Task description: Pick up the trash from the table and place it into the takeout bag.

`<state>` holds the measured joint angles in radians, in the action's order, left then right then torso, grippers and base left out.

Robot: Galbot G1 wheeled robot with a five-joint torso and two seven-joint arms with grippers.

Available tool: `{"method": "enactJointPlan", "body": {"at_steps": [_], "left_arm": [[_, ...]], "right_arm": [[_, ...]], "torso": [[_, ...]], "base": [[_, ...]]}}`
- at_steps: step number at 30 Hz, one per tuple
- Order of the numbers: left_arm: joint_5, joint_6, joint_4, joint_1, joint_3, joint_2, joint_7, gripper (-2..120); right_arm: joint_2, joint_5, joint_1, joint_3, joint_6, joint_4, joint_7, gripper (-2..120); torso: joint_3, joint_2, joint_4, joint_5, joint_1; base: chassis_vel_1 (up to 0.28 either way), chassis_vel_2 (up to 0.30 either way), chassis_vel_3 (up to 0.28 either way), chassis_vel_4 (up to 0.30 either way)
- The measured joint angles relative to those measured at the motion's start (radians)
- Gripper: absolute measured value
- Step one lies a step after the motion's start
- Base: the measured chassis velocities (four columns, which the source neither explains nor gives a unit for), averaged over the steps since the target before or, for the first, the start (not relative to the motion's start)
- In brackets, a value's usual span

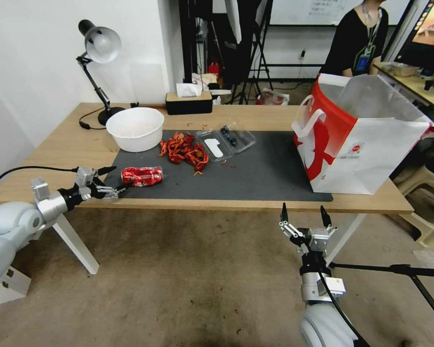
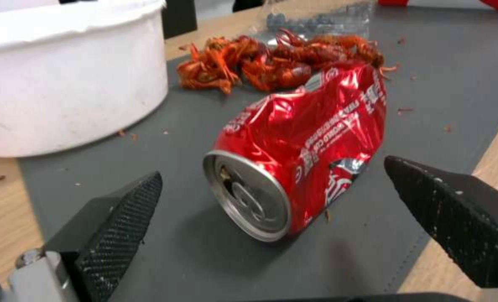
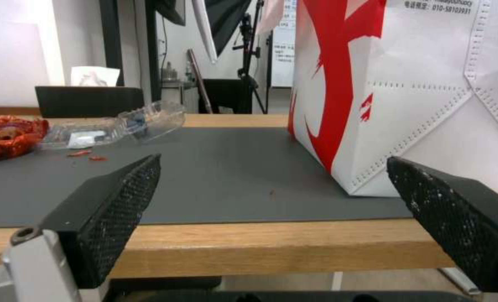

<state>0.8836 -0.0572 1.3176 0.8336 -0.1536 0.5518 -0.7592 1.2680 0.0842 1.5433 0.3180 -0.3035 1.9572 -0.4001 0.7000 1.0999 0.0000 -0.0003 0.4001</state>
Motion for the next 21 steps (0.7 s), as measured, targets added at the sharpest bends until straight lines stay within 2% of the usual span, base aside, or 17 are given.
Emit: {"method": "enactJointPlan", "body": {"at_steps": [6,12,14,17,19,20,21], "left_arm": [[-0.011,0.005,-0.068,-0.113,0.116,0.02,-0.034,99],[-0.015,0.003,-0.088,-0.147,0.15,0.023,-0.049,95],[-0.016,-0.003,-0.098,-0.162,0.164,0.023,-0.055,86],[-0.016,-0.004,-0.102,-0.167,0.166,0.023,-0.059,81],[-0.016,-0.005,-0.109,-0.175,0.17,0.023,-0.066,68],[-0.016,-0.005,-0.109,-0.175,0.17,0.023,-0.066,68],[-0.016,-0.006,-0.114,-0.18,0.172,0.023,-0.07,63]], "right_arm": [[0.001,0.0,0.0,0.005,0.001,0.001,0.0,100],[0.006,-0.003,0.003,0.008,0.001,0.002,-0.001,100],[0.007,-0.004,0.003,0.008,0.001,-0.001,-0.001,100],[0.007,-0.005,0.003,0.008,0.001,-0.001,-0.001,100],[0.008,-0.007,0.003,0.008,0.001,-0.002,-0.001,100],[0.008,-0.007,0.003,0.008,0.001,-0.002,-0.001,100],[0.009,-0.007,0.003,0.008,0.001,-0.002,-0.001,100]], "torso": [[0.0,0.0,-0.0002,0.0003,0.0],[0.0,0.0,0.0001,0.0002,0.0],[0.0,0.0,-0.0001,0.0003,0.0],[0.0,0.0,-0.0001,0.0003,0.0],[0.0,0.0,0.0,0.0002,0.0],[0.0,0.0,0.0,0.0002,0.0],[0.0,0.0,0.0,0.0002,0.0]], "base": [[0.0,0.0,0.0,0.0],[0.0,0.0,0.0,0.0],[0.0,0.0,0.0,0.0],[0.0,0.0,0.0,0.0],[0.0,0.0,0.0,0.0],[0.0,0.0,0.0,0.0],[0.0,0.0,0.0,0.0]]}}
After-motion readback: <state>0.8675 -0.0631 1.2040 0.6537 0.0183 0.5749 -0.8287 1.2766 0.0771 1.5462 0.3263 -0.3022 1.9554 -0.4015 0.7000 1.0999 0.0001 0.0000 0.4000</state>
